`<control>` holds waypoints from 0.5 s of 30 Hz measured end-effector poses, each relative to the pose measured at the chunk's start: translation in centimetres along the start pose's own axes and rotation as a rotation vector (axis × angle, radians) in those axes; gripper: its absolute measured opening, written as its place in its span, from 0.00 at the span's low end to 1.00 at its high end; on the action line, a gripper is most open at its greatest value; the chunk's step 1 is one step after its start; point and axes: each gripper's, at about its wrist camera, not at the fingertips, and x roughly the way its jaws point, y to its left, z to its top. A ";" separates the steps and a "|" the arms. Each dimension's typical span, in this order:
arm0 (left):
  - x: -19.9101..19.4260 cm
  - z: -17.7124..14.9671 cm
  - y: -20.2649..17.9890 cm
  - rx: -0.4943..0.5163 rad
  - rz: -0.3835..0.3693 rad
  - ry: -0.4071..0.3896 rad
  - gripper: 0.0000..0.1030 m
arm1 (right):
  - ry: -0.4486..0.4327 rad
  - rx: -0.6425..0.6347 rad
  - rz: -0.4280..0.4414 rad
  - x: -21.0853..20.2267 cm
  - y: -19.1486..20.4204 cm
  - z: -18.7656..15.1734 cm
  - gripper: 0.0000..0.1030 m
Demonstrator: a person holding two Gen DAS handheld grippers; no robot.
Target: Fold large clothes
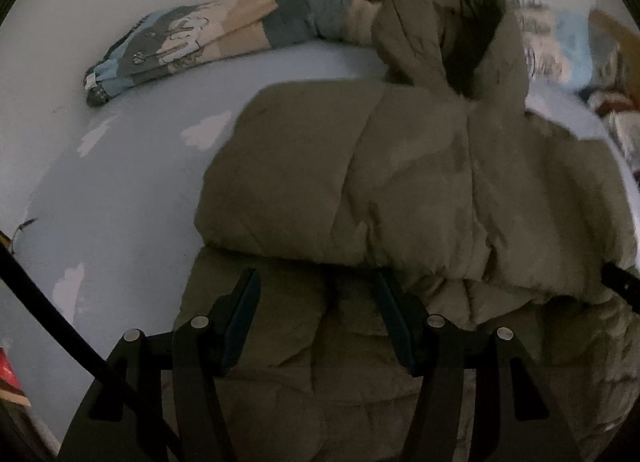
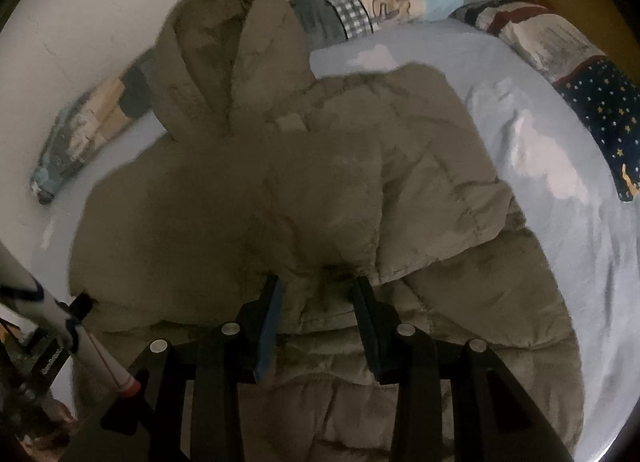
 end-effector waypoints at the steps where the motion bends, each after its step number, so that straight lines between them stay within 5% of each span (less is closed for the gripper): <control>1: 0.0 0.0 -0.1 0.007 0.001 0.003 0.57 | 0.006 -0.010 -0.013 0.4 0.1 0.0 0.40; 5: -1.1 0.6 0.8 -0.016 -0.033 -0.019 0.57 | 0.016 -0.029 -0.035 1.1 0.3 -0.1 0.40; 10: -4.4 1.3 1.2 -0.003 0.004 -0.184 0.58 | -0.042 -0.024 -0.048 -0.7 0.9 0.0 0.40; 15: -3.6 1.4 0.9 0.016 -0.009 -0.162 0.61 | -0.114 -0.072 -0.065 -1.7 2.5 -0.3 0.40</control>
